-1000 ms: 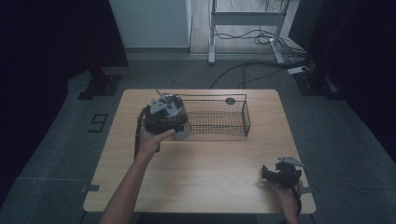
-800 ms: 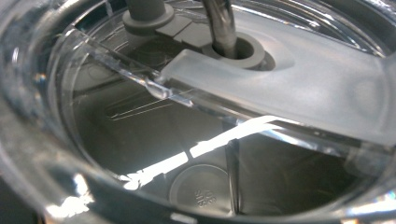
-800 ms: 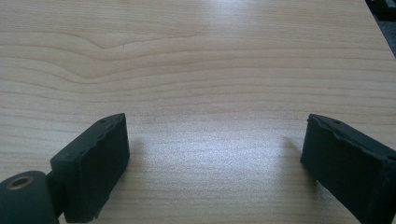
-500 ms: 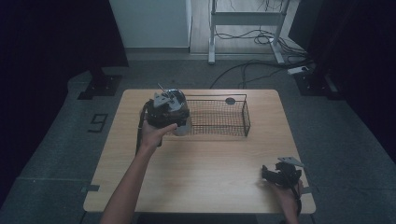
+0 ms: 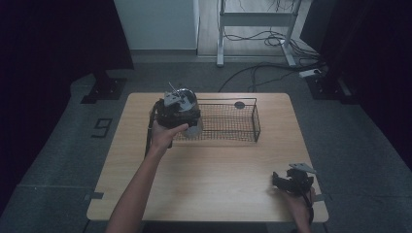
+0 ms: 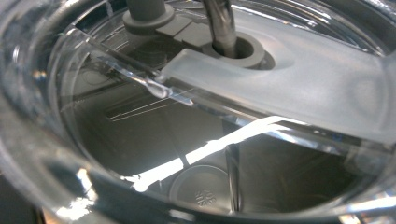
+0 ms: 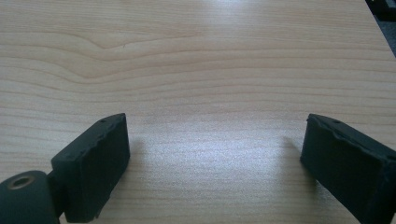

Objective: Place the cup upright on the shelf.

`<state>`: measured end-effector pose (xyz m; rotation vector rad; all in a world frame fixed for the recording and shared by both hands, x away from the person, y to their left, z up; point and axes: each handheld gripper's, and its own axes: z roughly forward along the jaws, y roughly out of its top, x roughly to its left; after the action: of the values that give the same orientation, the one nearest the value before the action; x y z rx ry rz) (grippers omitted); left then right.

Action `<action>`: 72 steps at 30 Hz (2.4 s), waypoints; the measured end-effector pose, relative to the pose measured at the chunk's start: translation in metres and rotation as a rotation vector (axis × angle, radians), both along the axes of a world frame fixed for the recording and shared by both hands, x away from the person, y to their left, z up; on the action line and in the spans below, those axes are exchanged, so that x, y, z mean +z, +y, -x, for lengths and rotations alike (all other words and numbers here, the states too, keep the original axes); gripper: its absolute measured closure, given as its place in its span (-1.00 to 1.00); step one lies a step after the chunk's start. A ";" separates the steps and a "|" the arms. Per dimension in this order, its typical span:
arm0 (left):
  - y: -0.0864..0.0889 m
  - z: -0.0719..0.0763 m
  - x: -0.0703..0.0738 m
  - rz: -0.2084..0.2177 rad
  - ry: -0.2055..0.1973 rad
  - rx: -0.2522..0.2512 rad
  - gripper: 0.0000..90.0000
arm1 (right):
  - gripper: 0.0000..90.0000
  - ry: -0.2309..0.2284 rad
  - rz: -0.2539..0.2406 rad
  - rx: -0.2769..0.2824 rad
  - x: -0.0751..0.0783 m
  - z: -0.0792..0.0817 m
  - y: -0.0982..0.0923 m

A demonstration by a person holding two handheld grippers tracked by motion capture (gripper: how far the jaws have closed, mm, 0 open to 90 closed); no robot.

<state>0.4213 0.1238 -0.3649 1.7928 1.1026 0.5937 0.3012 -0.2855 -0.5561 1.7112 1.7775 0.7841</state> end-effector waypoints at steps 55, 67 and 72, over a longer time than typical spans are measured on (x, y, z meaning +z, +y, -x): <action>0.000 -0.084 -0.012 -0.055 0.061 0.081 -0.91 | -0.83 0.002 -0.002 -0.002 0.000 0.000 0.000; -0.001 -0.095 -0.017 -0.068 0.082 0.087 -0.91 | -0.83 0.001 -0.002 -0.002 0.000 0.000 0.000; -0.007 -0.099 -0.025 -0.084 0.091 0.092 -0.91 | -0.83 0.001 -0.001 -0.001 0.000 0.000 0.000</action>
<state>0.5203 0.1167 -0.3902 1.8647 1.2431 0.6271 0.3010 -0.2855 -0.5560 1.7138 1.7768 0.7842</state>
